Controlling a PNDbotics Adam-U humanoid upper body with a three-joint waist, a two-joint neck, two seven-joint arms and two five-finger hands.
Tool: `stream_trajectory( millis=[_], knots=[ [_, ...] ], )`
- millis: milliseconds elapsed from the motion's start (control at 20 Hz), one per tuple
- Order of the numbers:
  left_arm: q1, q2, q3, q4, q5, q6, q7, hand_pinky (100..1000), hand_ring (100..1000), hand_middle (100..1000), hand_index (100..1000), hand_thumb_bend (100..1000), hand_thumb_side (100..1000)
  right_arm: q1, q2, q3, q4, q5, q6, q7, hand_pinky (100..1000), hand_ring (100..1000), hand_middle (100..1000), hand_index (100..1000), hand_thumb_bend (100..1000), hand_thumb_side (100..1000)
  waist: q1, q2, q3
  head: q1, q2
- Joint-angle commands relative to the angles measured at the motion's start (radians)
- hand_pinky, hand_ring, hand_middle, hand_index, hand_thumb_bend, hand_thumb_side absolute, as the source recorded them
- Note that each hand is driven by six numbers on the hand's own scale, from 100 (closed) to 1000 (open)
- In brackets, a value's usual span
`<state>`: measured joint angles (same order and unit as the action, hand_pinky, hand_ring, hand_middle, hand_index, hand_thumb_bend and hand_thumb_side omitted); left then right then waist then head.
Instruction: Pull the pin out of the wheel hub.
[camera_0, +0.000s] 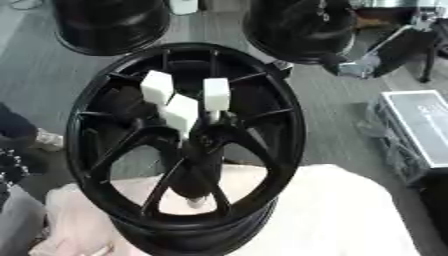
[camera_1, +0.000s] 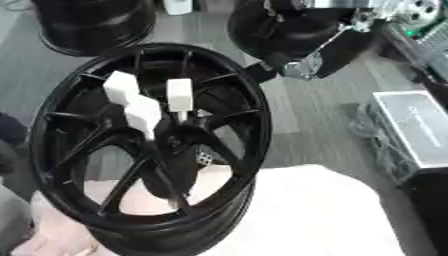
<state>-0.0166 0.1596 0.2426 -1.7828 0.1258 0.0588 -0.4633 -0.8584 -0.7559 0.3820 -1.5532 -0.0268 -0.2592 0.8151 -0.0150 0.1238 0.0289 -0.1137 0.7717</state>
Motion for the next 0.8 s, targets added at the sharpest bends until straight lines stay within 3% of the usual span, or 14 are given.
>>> stream_trajectory(
  millis=[50,100,150,200,250,450,800],
  knots=[
    [-0.004,0.017,-0.004,-0.009,-0.004,-0.002,-0.005,661,626,557,751,312,824,-0.048,0.046,0.008,0.08,0.053,-0.024,0.06,828,880,912,995,100,264,0.003,-0.012,0.003,-0.016,-0.002],
    [-0.004,0.017,-0.003,-0.008,-0.004,-0.002,-0.005,661,626,557,752,313,824,-0.056,0.059,0.011,0.099,0.066,-0.033,0.074,832,883,913,996,100,259,0.003,-0.013,0.004,-0.019,-0.002],
    [-0.004,0.017,-0.003,-0.007,-0.005,-0.002,-0.005,661,627,558,752,313,824,-0.063,0.073,0.018,0.115,0.08,-0.041,0.083,842,893,925,1000,100,394,0.004,-0.013,0.006,-0.024,-0.002],
    [-0.004,0.016,-0.003,-0.006,-0.005,-0.001,-0.004,660,627,558,752,313,824,-0.07,0.086,0.028,0.129,0.096,-0.049,0.088,843,894,928,1000,100,393,0.004,-0.013,0.007,-0.03,-0.002],
    [-0.004,0.015,-0.002,-0.005,-0.006,-0.001,-0.003,661,628,559,752,314,824,-0.077,0.099,0.037,0.14,0.112,-0.056,0.09,847,898,932,1000,100,474,0.005,-0.013,0.009,-0.037,-0.002],
    [-0.004,0.014,0.0,0.001,-0.01,0.002,0.004,660,631,561,753,314,823,-0.101,0.137,0.073,0.159,0.161,-0.083,0.092,861,911,944,1000,100,650,0.005,-0.014,0.013,-0.057,-0.002],
    [-0.006,0.014,-0.001,0.007,-0.008,0.008,0.019,660,633,562,753,314,818,-0.129,0.194,0.119,0.17,0.236,-0.093,0.092,872,920,954,1000,100,839,0.007,-0.02,0.026,-0.087,-0.002]
  ],
)
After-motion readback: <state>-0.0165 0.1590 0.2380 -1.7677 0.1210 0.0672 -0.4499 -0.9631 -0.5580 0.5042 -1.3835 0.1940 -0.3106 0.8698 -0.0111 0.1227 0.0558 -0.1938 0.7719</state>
